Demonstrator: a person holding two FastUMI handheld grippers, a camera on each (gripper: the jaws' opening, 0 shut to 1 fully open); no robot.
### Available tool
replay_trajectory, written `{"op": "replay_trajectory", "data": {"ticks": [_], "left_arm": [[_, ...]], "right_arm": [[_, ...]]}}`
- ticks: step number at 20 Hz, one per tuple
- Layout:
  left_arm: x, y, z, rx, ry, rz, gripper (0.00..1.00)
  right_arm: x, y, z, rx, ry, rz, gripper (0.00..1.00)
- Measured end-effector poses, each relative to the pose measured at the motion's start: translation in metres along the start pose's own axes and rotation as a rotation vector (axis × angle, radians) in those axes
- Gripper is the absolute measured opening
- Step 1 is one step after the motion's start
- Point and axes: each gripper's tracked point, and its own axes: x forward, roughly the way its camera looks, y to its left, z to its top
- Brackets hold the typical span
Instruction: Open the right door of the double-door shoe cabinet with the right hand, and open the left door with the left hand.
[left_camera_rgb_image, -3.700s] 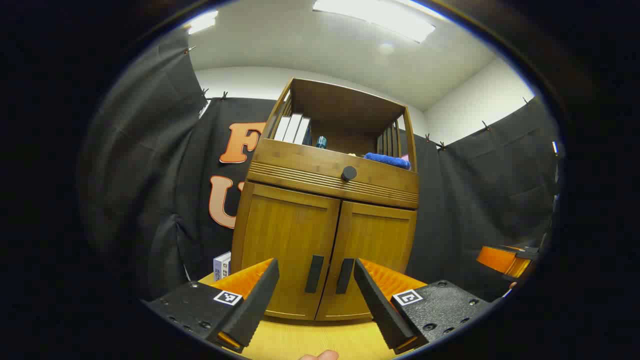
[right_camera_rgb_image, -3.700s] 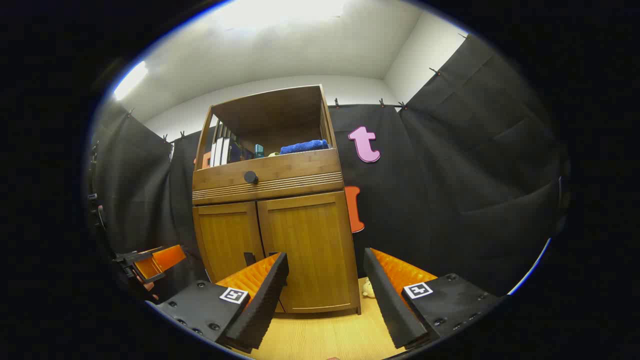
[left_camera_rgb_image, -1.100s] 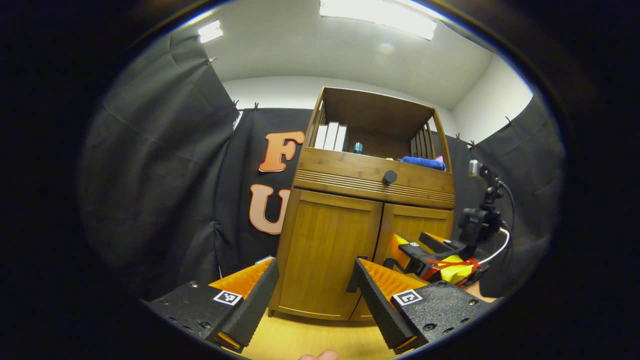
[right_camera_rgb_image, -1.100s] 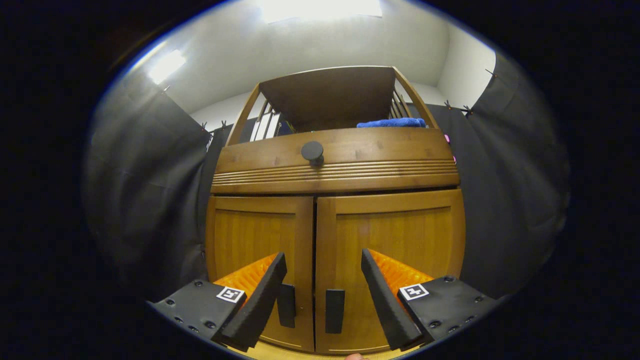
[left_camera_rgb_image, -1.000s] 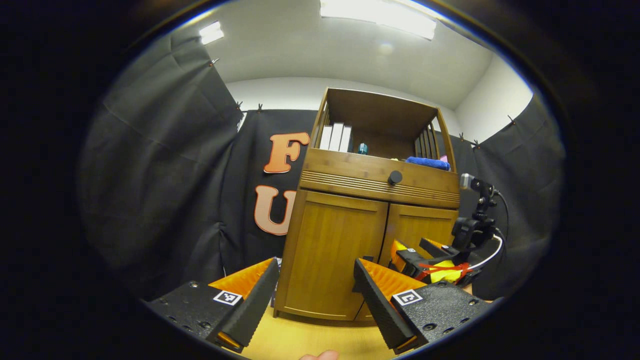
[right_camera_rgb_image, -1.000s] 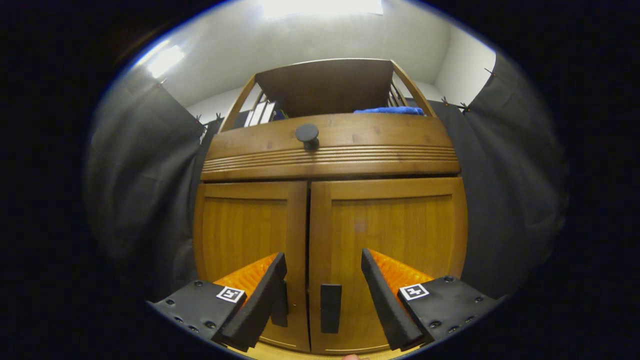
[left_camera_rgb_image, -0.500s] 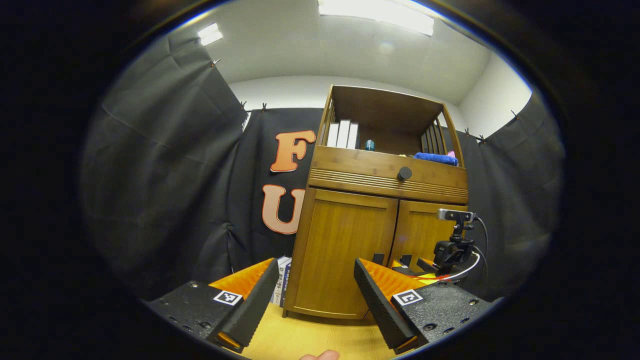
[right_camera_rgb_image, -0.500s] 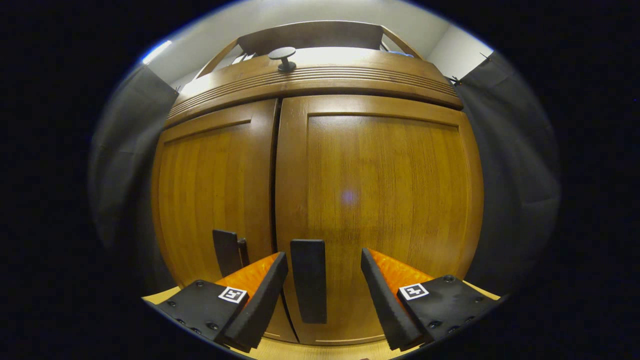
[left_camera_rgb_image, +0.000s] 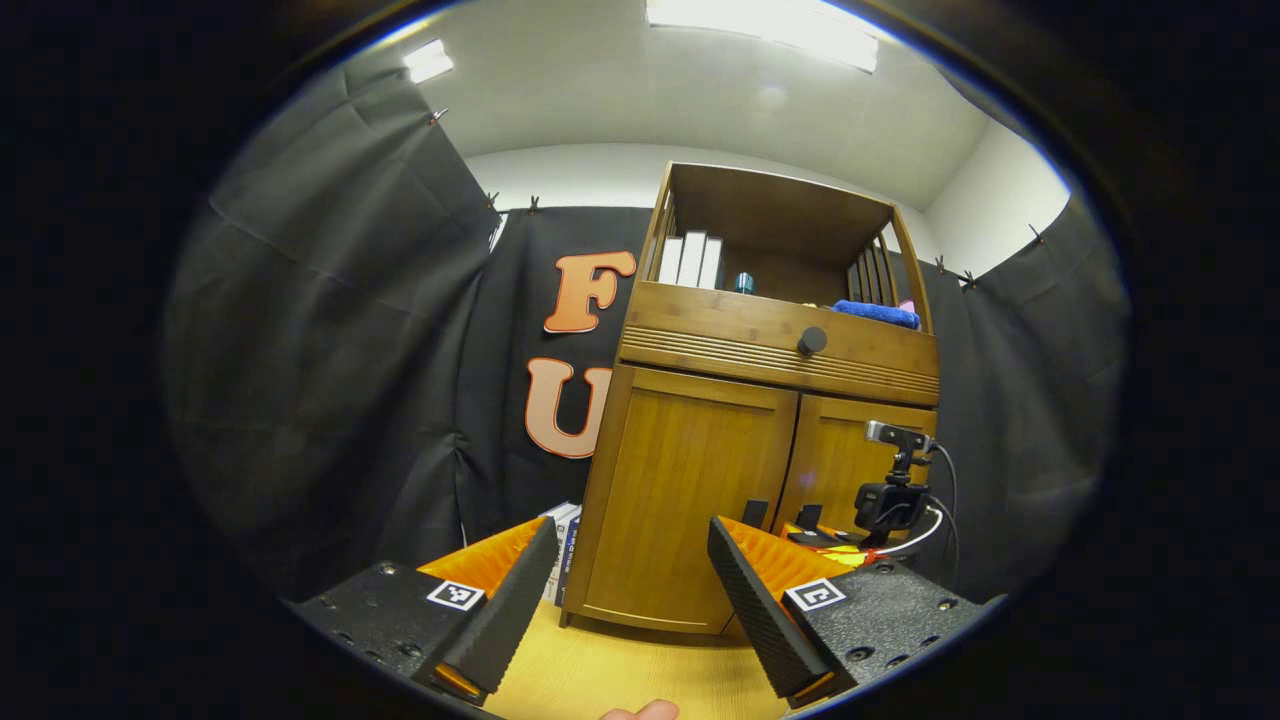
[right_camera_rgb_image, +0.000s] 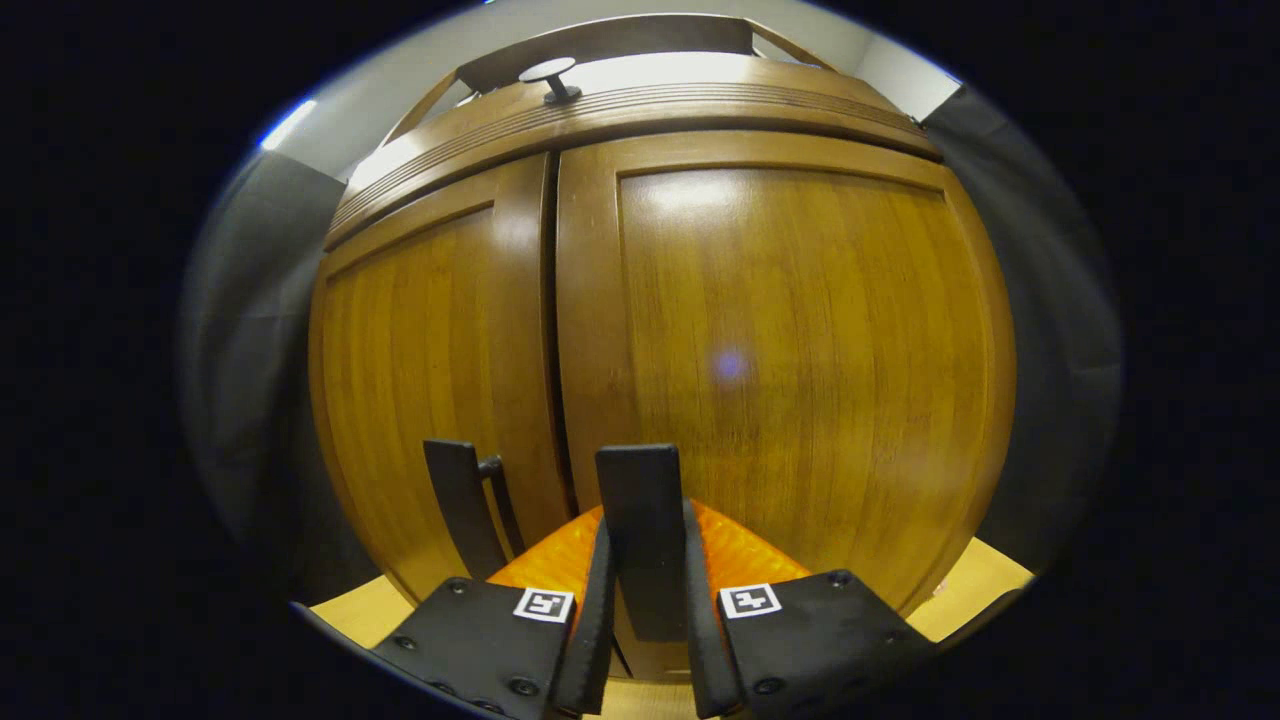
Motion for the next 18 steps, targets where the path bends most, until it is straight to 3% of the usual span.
{"op": "replay_trajectory", "data": {"ticks": [2,3,6,9,12,13,14,18], "left_arm": [[-0.001,-0.003,0.0,-0.006,0.001,-0.01,0.94],[-0.001,-0.007,0.0,-0.01,0.002,-0.021,0.94],[-0.001,-0.017,0.001,-0.014,0.017,-0.064,0.95],[-0.002,-0.023,0.001,0.018,0.025,-0.086,0.95],[-0.006,-0.033,-0.001,0.034,0.022,-0.114,0.98],[-0.008,-0.038,-0.001,0.03,0.025,-0.132,0.94],[-0.01,-0.043,-0.002,0.024,0.028,-0.148,0.92],[-0.012,-0.053,-0.008,0.006,0.033,-0.182,0.91]], "right_arm": [[-0.003,0.0,-0.003,-0.022,0.025,0.025,0.35],[-0.003,0.002,-0.005,-0.008,0.04,0.043,0.31],[-0.013,0.005,-0.007,0.042,0.072,0.078,0.36],[-0.042,0.004,-0.008,0.056,0.065,0.12,0.32],[-0.07,-0.003,-0.014,0.042,0.067,0.13,0.36],[-0.081,-0.006,-0.015,0.039,0.069,0.129,0.31],[-0.092,-0.009,-0.015,0.042,0.069,0.129,0.41],[-0.132,-0.027,-0.013,0.057,0.064,0.132,0.36]]}}
